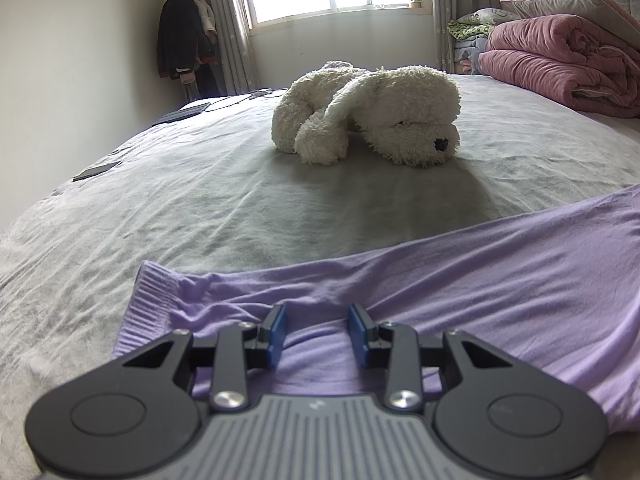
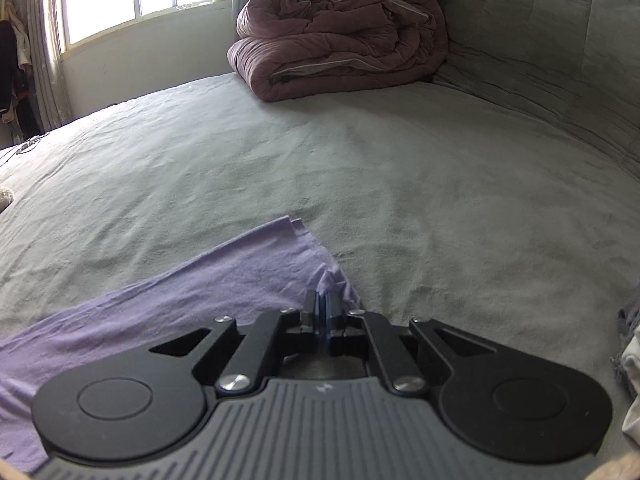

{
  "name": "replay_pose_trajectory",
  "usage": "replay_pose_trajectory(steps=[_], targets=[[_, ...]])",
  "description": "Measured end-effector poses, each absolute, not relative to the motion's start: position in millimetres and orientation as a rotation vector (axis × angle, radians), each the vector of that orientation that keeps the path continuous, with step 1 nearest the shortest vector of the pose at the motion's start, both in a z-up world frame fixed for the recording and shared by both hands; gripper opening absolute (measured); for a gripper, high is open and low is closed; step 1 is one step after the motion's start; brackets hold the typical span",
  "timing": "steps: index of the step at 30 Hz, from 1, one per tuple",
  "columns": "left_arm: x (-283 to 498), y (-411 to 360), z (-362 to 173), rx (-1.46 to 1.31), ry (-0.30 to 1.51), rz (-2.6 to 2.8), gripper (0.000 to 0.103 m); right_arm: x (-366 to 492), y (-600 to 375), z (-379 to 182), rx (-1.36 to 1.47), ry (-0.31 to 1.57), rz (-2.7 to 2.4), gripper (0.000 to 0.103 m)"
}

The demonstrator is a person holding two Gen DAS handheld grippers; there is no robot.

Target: Fold clothes

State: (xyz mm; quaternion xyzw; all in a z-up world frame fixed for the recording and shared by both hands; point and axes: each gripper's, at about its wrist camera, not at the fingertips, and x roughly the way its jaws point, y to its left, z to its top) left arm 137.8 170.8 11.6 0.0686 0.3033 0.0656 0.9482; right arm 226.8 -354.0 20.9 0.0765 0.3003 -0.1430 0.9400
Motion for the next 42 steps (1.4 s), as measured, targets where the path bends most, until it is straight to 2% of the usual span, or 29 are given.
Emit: replay_pose_trajectory(steps=[10,15,30,37,42], targets=[[138,171,12,0.139,0.617,0.133,0.035,226,-361,19,0.179,0.621,-0.300,0.003],[139,175,14,0.119,0.619,0.147,0.045,227,-364,17,0.179,0.628,-0.325,0.002],[138,181,27,0.069,0.587,0.141,0.049,228,-358,14,0.105,0.611,-0.380,0.003],[136,187,35,0.008,0.565,0.150,0.049,224,-352,22,0.082,0.562,-0.417,0.016],[126,164,35,0.029,0.557,0.058,0.050,226,-305,32,0.035,0.550,-0.097,0.016]])
